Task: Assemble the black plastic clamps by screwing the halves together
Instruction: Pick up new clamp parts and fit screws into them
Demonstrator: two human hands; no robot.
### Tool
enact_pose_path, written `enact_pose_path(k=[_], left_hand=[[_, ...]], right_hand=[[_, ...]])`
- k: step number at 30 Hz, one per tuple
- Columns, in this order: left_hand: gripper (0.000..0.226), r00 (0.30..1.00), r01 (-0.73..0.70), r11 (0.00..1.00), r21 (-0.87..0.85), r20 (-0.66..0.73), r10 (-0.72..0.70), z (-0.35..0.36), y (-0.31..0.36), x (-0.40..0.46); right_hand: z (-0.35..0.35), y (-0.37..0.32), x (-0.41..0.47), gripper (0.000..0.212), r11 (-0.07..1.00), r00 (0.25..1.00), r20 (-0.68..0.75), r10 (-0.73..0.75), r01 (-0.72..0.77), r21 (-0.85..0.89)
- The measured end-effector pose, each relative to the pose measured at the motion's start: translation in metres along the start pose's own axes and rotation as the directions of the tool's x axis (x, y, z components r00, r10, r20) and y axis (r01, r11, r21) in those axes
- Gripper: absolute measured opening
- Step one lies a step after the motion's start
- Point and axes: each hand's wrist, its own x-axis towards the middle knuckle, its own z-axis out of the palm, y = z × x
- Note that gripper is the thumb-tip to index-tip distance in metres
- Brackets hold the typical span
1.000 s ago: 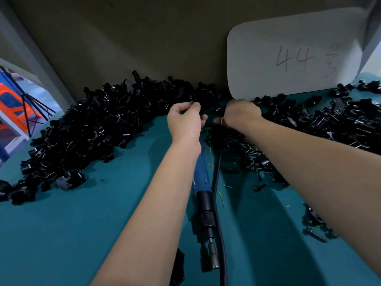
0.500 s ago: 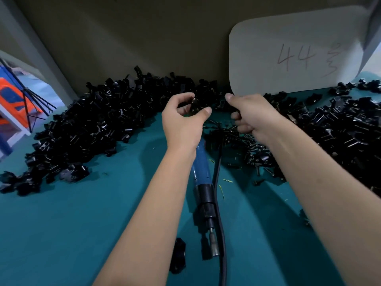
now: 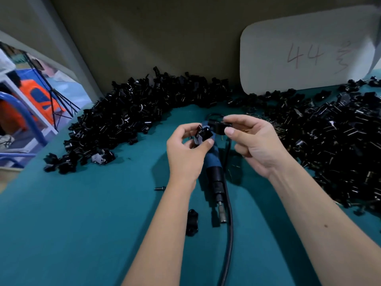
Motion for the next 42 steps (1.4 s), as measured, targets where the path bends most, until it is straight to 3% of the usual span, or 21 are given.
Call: enact_pose_path(k=[9,14,19,24,29,34,39,42], left_hand=[[0.039,0.989,-0.010,0.987,-0.158,0.144,0.033,-0.001,-0.002,0.001],[0.036,0.990,0.042,0.975,-0.220,0.138,-0.011,0.001,-0.005,0.001],[0.038,0.993,0.023,0.982,-0.185,0.120,-0.001,0.001,-0.003,-0.002],[0.056,0.995,-0.011,0.986,-0.165,0.098,0.027,-0.004,0.000,-0.001],[0.035,0.997,0.028,0.974,-0.226,0.082,-0.009,-0.001,0.003,-0.003],[0.038,0.988,0.146,0.944,-0.296,0.094,-0.124,0.002,0.003,-0.002],[0.027,0.989,0.131,0.937,-0.324,0.108,-0.101,-0.001,0.002,0.001],[0.030,0.984,0.107,0.954,-0.280,0.168,-0.061,-0.004,0.001,0.001]], right_hand=[[-0.003,0.006,0.000,0.021,1.000,1.000,-0.017,0.016,-0.015,0.017],[-0.003,0.003,-0.002,0.004,0.980,0.997,-0.058,-0.049,0.036,-0.195],[-0.002,0.003,-0.006,0.012,0.946,0.999,-0.017,-0.048,0.040,-0.322],[-0.008,0.000,-0.006,0.019,0.933,0.997,0.071,-0.044,0.067,-0.353],[-0.005,0.004,-0.005,0.041,0.931,0.982,0.155,-0.110,0.157,-0.328],[0.000,0.010,-0.001,0.044,0.884,0.974,0.133,-0.182,0.221,-0.412],[0.000,0.013,0.000,0.036,0.880,0.969,0.001,-0.247,0.225,-0.418],[-0.004,0.007,0.001,0.032,0.888,0.957,0.008,-0.289,0.271,-0.371]])
